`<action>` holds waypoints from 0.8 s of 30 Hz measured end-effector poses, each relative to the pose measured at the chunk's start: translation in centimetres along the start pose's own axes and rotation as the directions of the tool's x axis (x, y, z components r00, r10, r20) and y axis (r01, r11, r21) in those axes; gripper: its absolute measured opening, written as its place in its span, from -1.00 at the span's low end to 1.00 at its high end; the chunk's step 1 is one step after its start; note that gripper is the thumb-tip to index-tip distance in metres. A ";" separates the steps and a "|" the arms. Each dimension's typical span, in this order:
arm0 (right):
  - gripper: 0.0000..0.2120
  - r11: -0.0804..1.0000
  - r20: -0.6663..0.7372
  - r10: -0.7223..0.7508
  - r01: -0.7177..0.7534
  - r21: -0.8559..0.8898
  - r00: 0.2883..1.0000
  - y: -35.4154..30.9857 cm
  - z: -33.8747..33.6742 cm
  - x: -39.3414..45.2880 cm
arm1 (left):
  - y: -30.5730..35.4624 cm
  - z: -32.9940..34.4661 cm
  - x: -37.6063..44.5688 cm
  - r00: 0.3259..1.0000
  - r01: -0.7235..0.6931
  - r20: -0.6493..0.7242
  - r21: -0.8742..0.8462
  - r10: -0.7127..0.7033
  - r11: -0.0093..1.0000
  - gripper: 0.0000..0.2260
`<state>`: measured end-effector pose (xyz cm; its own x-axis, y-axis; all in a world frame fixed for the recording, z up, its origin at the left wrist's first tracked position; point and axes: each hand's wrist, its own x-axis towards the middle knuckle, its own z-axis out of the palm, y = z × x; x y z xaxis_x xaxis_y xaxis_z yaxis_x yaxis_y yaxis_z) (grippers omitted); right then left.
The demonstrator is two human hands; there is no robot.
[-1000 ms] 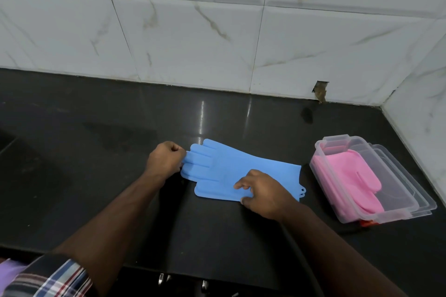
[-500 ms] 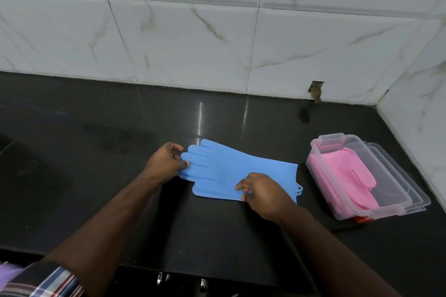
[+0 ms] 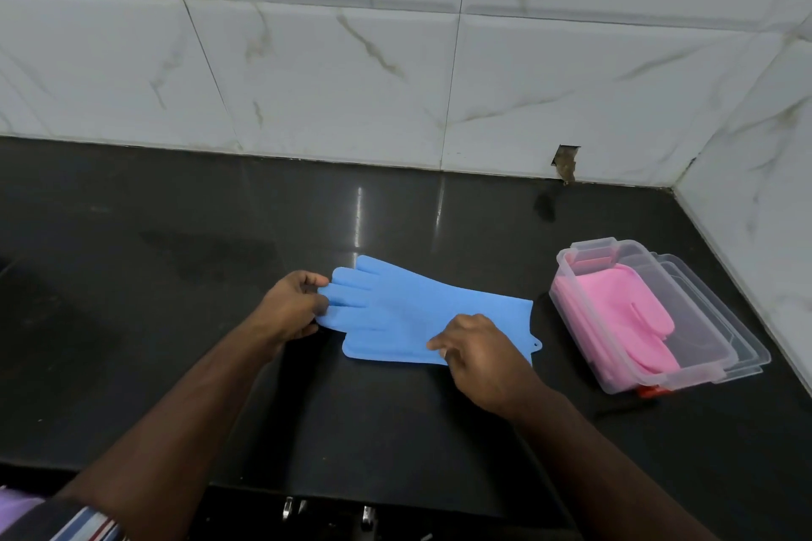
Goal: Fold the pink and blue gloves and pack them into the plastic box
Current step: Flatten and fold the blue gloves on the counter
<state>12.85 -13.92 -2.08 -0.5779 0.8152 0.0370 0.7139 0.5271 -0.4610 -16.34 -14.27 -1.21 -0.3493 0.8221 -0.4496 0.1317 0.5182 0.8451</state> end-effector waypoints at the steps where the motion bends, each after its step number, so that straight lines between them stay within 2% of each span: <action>1: -0.70 1.000 0.035 0.027 -0.027 0.007 0.999 0.3 0.0 -0.1 | -0.3 0.0 0.1 1.000 0.001 -0.010 0.035 0.000 0.999 -0.73; 3: -0.72 0.996 0.020 0.081 -0.082 0.036 0.997 0.6 -0.3 0.0 | -0.3 -0.1 0.2 0.999 -0.034 -0.036 0.108 0.038 0.994 -0.78; 5: -0.72 0.984 -0.070 0.176 -0.175 0.026 0.982 2.0 -1.5 -0.1 | 0.7 0.7 0.5 0.979 -0.168 -0.068 0.245 0.190 0.955 -0.82; 7: -0.73 0.964 -0.154 0.266 -0.267 0.011 0.952 3.2 -2.0 0.3 | 1.0 1.0 0.0 0.922 -0.302 -0.095 0.433 0.376 0.849 -0.83; 8: -0.73 0.952 -0.200 0.303 -0.305 0.018 0.932 3.8 -2.2 0.4 | 1.0 1.4 -0.4 0.885 -0.371 -0.073 0.482 0.459 0.793 -0.84; 10: -0.72 0.929 -0.266 0.364 -0.370 0.029 0.893 4.7 -2.5 0.6 | 0.6 2.4 -1.6 0.829 -0.497 0.057 0.530 0.556 0.687 -0.85; 13: -0.69 0.906 -0.267 0.406 -0.424 -0.012 0.874 5.5 -2.8 0.9 | 0.5 4.7 -2.9 0.763 -0.629 0.319 0.571 0.563 0.528 -0.90; 15: -0.67 0.904 -0.257 0.408 -0.427 -0.022 0.876 5.5 -2.7 0.8 | 0.3 6.1 -2.9 0.706 -0.690 0.402 0.575 0.583 0.440 -0.87; 17: -0.65 0.909 -0.247 0.401 -0.417 -0.013 0.882 5.1 -2.2 0.5 | 0.0 6.9 -2.5 0.694 -0.700 0.422 0.587 0.584 0.408 -0.82; 20: -0.62 0.907 -0.201 0.395 -0.415 -0.068 0.896 4.6 -1.4 -0.1 | -0.4 7.1 -2.1 0.727 -0.669 0.438 0.623 0.529 0.405 -0.76; 24: -0.63 0.900 -0.172 0.406 -0.425 -0.099 0.898 4.9 -1.1 -1.1 | -0.6 6.9 -1.9 0.731 -0.667 0.454 0.634 0.509 0.393 -0.74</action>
<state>17.46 -11.96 -3.43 -0.1611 0.9869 -0.0011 0.9272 0.1510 -0.3429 -9.40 -14.52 -2.89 0.2328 0.9721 -0.0297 0.8723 -0.1952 0.4483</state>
